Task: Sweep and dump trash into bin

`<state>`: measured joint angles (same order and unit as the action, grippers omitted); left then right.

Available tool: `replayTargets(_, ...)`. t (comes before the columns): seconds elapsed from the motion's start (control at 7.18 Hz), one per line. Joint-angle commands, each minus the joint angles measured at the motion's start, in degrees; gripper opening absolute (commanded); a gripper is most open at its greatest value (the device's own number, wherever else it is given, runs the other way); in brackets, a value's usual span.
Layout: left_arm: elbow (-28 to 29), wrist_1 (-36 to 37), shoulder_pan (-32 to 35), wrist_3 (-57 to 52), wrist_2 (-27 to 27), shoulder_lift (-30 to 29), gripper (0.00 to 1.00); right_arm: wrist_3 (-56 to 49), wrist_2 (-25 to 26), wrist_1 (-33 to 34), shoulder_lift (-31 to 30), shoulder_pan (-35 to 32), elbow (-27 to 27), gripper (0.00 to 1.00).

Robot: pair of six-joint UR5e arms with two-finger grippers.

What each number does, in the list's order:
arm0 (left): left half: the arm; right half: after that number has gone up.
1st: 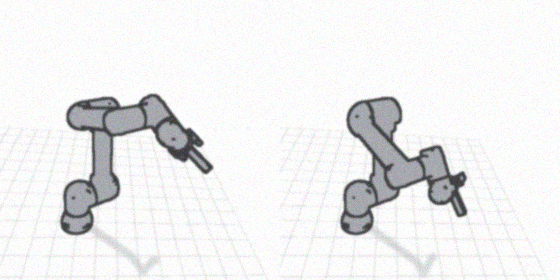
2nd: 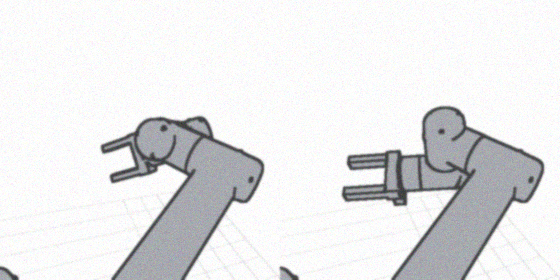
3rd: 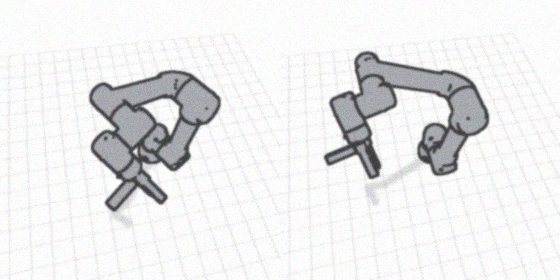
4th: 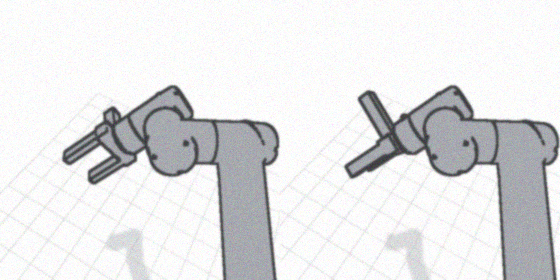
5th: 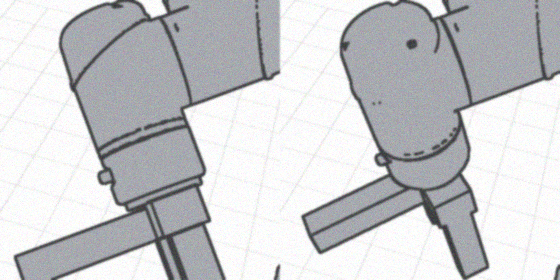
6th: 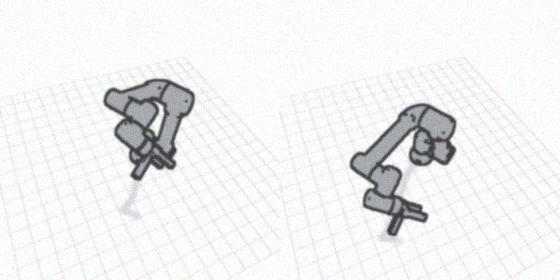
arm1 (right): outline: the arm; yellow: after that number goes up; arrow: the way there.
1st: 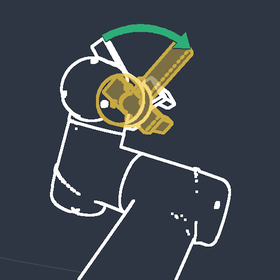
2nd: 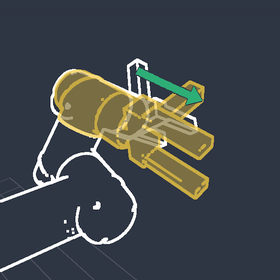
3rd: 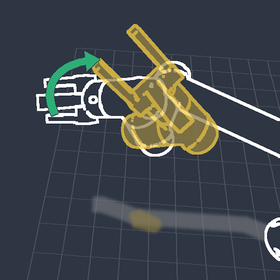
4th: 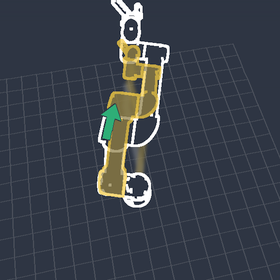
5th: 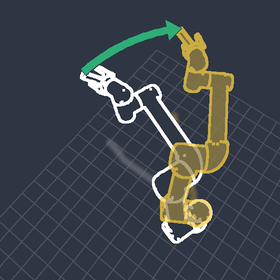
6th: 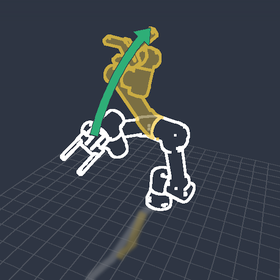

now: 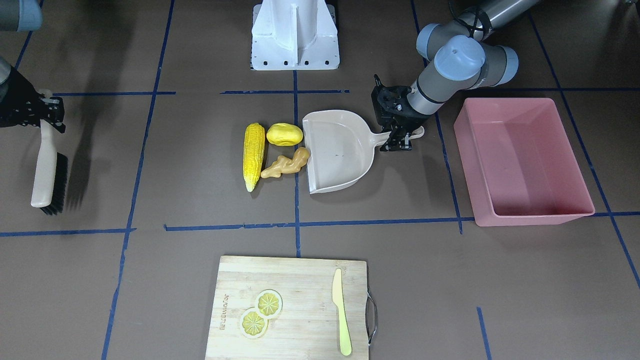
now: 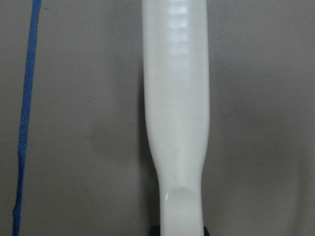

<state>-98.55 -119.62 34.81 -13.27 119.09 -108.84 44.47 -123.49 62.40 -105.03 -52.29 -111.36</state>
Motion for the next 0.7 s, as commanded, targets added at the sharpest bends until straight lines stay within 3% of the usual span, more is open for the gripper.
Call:
replayTargets(0.0, -0.1, 0.1, 0.0, 0.1, -0.1, -0.2, 0.18, 0.0, 0.0, 0.0, 0.0, 0.0, 0.0, 0.00)
replayTargets(0.56, -0.8, 2.3, 0.6, 0.0, -0.2, -0.1, 0.06, 0.0, 0.0, 0.0, -0.1, 0.0, -0.1, 0.00)
